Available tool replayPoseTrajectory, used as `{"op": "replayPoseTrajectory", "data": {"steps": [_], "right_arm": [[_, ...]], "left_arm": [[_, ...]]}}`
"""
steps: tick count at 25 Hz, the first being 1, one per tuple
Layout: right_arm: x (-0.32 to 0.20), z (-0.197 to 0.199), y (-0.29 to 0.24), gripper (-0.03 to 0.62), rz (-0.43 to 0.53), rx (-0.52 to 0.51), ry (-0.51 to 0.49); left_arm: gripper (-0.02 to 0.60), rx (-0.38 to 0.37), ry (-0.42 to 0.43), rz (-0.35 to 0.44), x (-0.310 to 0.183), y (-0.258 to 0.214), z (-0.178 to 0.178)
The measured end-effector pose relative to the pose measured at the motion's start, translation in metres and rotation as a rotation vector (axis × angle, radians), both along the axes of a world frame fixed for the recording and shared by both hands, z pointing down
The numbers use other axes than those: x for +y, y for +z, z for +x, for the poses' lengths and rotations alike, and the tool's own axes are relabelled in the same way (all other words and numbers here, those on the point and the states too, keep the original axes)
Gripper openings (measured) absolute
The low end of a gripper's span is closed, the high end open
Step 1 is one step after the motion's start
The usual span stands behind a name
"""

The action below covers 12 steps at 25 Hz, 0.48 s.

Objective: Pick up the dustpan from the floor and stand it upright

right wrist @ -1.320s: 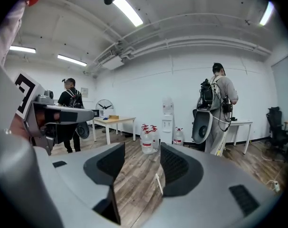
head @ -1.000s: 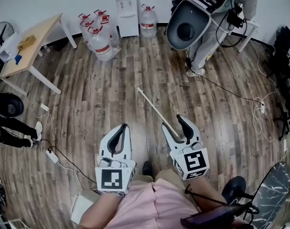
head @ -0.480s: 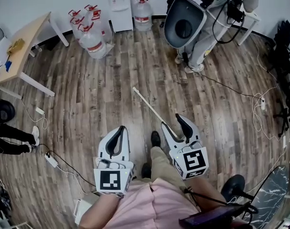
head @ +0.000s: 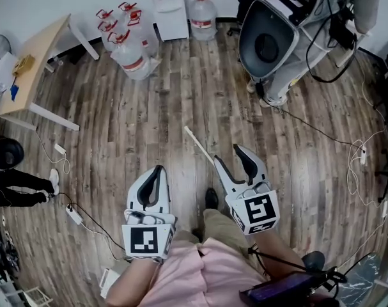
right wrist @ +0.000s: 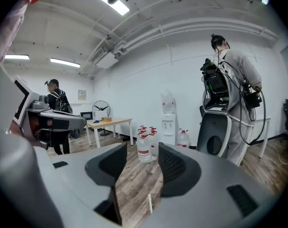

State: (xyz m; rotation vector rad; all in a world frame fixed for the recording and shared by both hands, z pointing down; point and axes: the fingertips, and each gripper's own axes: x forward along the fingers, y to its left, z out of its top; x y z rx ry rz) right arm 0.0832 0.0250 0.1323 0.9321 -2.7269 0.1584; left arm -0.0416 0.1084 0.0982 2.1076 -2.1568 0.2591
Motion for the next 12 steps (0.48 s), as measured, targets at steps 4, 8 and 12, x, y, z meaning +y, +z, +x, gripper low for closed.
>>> {"op": "replayPoseTrajectory", "data": {"steps": [4,8,12], "right_arm": [[-0.04,-0.018,-0.016,0.208,0.025,-0.017,-0.04],[-0.07,-0.035,-0.024,0.208,0.042,-0.021,-0.07],[-0.094,-0.049,-0.023,0.208,0.042,-0.013,-0.079]], "left_arm": [[0.014,-0.014,-0.036,0.02,-0.033,-0.014,-0.013],[0.014,-0.017,-0.072,0.028,-0.055,-0.018,-0.029],[0.014,-0.015,-0.093,0.026,-0.073,-0.018,-0.045]]}}
